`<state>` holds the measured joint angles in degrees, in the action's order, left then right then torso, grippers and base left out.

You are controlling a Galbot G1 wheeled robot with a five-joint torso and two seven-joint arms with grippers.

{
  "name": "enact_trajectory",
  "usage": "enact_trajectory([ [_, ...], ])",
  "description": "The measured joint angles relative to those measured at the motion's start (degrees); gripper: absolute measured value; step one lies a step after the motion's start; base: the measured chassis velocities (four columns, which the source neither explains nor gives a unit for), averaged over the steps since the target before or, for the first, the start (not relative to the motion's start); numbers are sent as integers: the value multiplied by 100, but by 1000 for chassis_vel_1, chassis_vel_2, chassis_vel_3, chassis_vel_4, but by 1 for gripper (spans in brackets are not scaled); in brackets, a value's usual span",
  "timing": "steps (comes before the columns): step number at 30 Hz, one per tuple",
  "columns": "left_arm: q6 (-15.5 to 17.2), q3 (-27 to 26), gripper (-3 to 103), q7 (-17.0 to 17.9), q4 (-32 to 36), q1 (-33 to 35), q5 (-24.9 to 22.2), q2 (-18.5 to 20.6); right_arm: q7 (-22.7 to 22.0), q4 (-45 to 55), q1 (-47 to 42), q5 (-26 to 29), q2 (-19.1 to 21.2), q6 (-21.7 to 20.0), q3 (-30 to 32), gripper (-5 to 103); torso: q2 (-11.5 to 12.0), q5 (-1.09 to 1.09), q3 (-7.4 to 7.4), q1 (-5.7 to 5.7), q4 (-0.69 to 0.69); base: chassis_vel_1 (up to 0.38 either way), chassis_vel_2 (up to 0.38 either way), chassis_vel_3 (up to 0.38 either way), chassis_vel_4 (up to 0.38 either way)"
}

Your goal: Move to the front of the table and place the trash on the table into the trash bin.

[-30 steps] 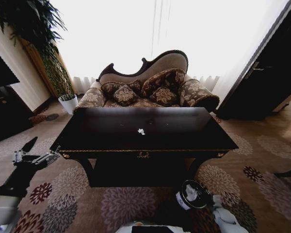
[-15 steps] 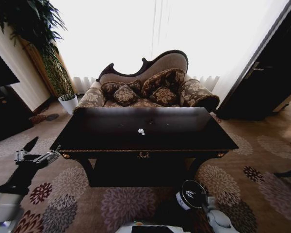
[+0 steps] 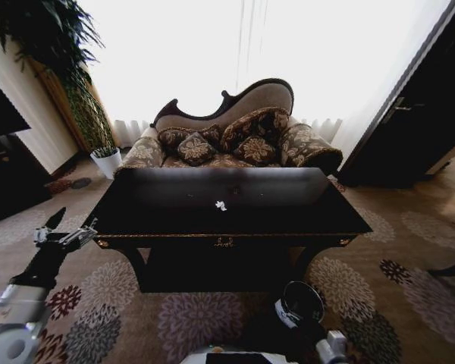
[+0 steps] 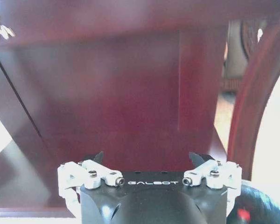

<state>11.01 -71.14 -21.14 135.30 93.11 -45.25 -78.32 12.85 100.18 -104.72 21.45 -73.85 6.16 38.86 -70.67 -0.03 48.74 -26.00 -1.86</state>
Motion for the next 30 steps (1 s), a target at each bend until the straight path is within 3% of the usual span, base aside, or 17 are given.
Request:
enact_trajectory([
  [14, -40, 108, 100, 0, -306, -315, -63, 85, -24, 1625, -1102, 214, 121, 176, 613, 100, 0, 1, 0, 0, -1, 0, 0, 0, 0],
  [28, -31, -10, 100, 43, -415, -291, -44, 150, -67, 3126, -1008, 1137, 343, -273, 1376, 100, 1, 2, 1, 0, 0, 0, 0, 0, 0],
  [30, -24, -160, 100, 57, -369, -175, -73, 172, -54, 3456, -813, 1491, 557, -414, 1659, 100, 1, 1, 1, 0, -1, 0, 0, 0, 0],
])
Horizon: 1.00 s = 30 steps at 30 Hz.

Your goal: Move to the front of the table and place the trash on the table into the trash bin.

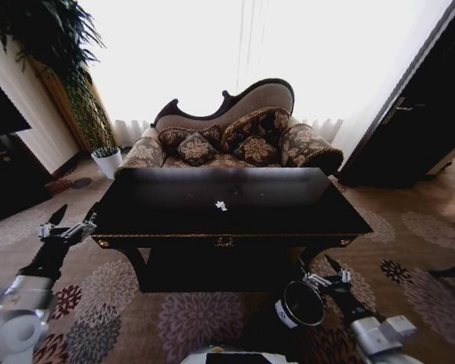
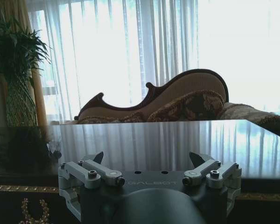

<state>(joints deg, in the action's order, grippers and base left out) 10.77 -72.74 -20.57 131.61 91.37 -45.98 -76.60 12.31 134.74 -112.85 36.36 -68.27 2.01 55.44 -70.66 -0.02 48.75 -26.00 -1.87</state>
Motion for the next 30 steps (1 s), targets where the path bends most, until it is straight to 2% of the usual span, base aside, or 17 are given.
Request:
enact_trajectory([
  [3, 0, -64, 100, 2, 35, 69, -12, -16, -4, 150, 153, 239, 211, -144, 128, 100, 0, 0, 0, 0, 0, 0, 0, 0, 0],
  [6, -8, -172, 100, 1, 119, 220, -13, -96, -149, 389, 522, 714, 731, -553, 240, 100, 0, 0, 0, 0, 1, 0, 0, 0, 0],
  [9, -10, -215, 100, 2, 162, 281, -10, -131, -261, 384, 713, 793, 943, -656, 174, 100, 0, 0, 0, 0, 1, 0, 0, 0, 0],
  [10, -12, -255, 100, 2, 222, 348, -5, -168, -396, 261, 971, 795, 1179, -718, 32, 100, 0, 0, 0, 0, 1, 0, 0, 0, 0],
  [12, -12, -281, 100, 3, 298, 429, 10, -202, -539, 85, 1277, 790, 1386, -744, -169, 100, 0, 2, 0, 0, -1, 0, 0, 0, 0],
  [15, -12, -264, 100, 3, 384, 516, 64, -230, -755, -123, 1662, 811, 1596, -764, -349, 100, 1, 3, 0, 0, 4, 0, 0, 0, 0],
  [19, -3, -92, 100, -6, 426, 611, 195, -169, -974, -312, 2061, 908, 1748, -829, -429, 100, 1, 2, 1, -1, -2, 0, 0, 0, 0],
  [21, -27, -109, 100, -34, 426, 808, 291, -153, -1178, -427, 2555, 1087, 1892, -1034, -679, 100, 1, 0, 0, -1, -2, 0, 0, 0, 0],
  [25, -60, -252, 100, -37, 441, 951, 300, -185, -1304, -526, 3011, 1155, 1999, -1191, -1056, 100, 1, 0, 0, 0, 3, 0, 0, 0, 0],
  [28, -70, -334, 100, -37, 521, 1061, 320, -288, -1474, -718, 3584, 1238, 2202, -1367, -1732, 100, 1, 1, 0, -1, -1, 0, 0, 0, 0],
  [30, -76, -320, 100, -35, 538, 1078, 361, -332, -1520, -804, 3746, 1244, 2278, -1387, -1915, 100, 1, 0, 0, -1, -1, 0, 0, 0, 0],
])
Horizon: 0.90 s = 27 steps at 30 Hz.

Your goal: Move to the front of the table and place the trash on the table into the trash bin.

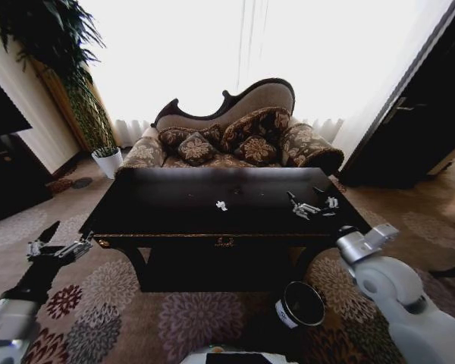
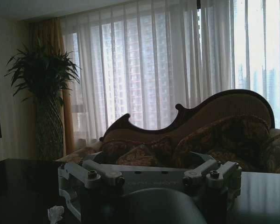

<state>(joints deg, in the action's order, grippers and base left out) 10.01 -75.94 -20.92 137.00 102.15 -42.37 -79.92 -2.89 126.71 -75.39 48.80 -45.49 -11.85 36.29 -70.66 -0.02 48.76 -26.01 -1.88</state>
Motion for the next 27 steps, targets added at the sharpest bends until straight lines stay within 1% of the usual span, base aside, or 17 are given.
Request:
enact_trajectory([
  [1, -23, 68, 100, -2, 29, 34, 128, -100, -120, -220, 328, 0, 210, 4, -394, 100, 0, 1, 0, 0, 2, 0, 0, 0, 0],
  [3, -45, 159, 100, -8, 62, 70, 268, -204, -228, -467, 647, 41, 461, 44, -717, 100, 0, 2, 0, 0, 3, 0, 0, 0, 0],
  [4, -45, 159, 100, -8, 62, 70, 268, -204, -228, -467, 647, 41, 461, 44, -717, 100, 0, 2, 0, 0, 3, 0, 0, 0, 0],
  [5, -50, 205, 100, -13, 81, 88, 328, -251, -264, -569, 797, 88, 581, 49, -833, 100, 0, -1, 0, 0, 4, 0, 0, 0, 0],
  [7, -65, 300, 100, -18, 125, 129, 494, -350, -342, -810, 1205, 226, 839, 36, -1200, 100, 0, 1, 0, -1, 1, 0, 0, 0, 0],
  [9, -68, 330, 100, -23, 166, 155, 572, -396, -414, -951, 1543, 256, 943, -6, -1504, 100, 0, 1, 0, 0, 1, 0, 0, 0, 0],
  [11, -68, 332, 100, -23, 178, 160, 583, -405, -436, -978, 1653, 270, 968, -29, -1619, 100, 0, 1, 0, 0, 2, 0, 0, 0, 0],
  [13, -69, 331, 100, -25, 204, 184, 637, -448, -552, -974, 2026, 428, 1030, -147, -2068, 100, 0, 0, 0, 0, 1, 0, 0, 0, 0],
  [17, -78, 331, 100, -27, 204, 200, 691, -485, -627, -924, 2374, 517, 1055, -223, -2537, 100, 0, -1, -1, 0, 2, 0, 0, 0, 0],
  [18, -83, 332, 100, -29, 203, 201, 720, -503, -642, -938, 2663, 507, 1058, -228, -2926, 100, 0, 1, -1, 0, 1, 0, 0, 0, 0],
  [20, -85, 336, 100, -32, 203, 201, 749, -525, -682, -1013, 3132, 476, 1048, -220, -3425, 100, 0, -2, -1, 0, 1, 0, 0, 0, 0],
  [21, -85, 336, 100, -32, 203, 201, 749, -525, -682, -1013, 3132, 476, 1048, -220, -3425, 100, 0, -2, -1, 0, 1, 0, 0, 0, 0],
  [22, -86, 339, 100, -33, 204, 201, 763, -535, -696, -1058, 3303, 466, 1031, -215, -3613, 100, 0, -2, 0, 0, 2, 0, 0, 0, 0],
  [23, -86, 344, 100, -39, 215, 202, 799, -560, -712, -1241, 3760, 429, 969, -203, -4070, 100, 0, 0, -1, 0, 2, 0, 0, 0, 0],
  [25, -87, 350, 100, -46, 229, 207, 821, -592, -713, -1431, 4124, 391, 882, -185, -4479, 100, 0, -2, 0, 0, 3, 0, 0, 0, 0],
  [27, -87, 350, 100, -49, 243, 209, 828, -611, -711, -1542, 4328, 383, 805, -181, -4754, 100, 0, 0, 0, -1, 3, 0, 0, 0, 0],
])
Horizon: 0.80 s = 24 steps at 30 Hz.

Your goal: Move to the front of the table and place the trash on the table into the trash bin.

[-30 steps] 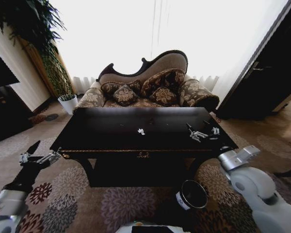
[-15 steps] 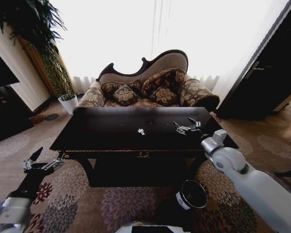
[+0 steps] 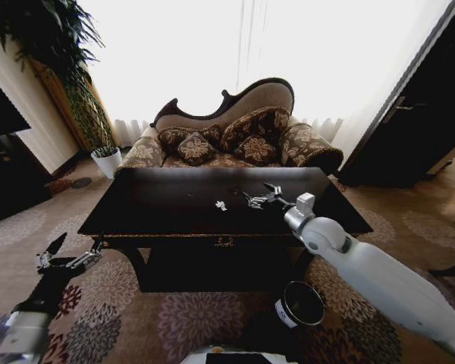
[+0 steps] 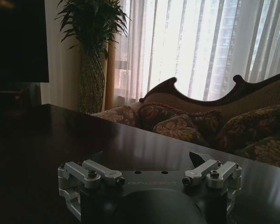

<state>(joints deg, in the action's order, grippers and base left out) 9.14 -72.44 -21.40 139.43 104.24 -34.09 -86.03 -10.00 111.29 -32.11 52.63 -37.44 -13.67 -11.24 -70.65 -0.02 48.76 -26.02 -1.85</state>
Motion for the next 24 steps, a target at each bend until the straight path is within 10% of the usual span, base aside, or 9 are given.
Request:
enact_trajectory([
  [24, -43, -30, 100, -9, -171, -66, 97, -61, 111, -786, 1268, -93, -875, -26, -1916, 100, 0, 0, 0, 1, -1, 0, 0, 0, 0],
])
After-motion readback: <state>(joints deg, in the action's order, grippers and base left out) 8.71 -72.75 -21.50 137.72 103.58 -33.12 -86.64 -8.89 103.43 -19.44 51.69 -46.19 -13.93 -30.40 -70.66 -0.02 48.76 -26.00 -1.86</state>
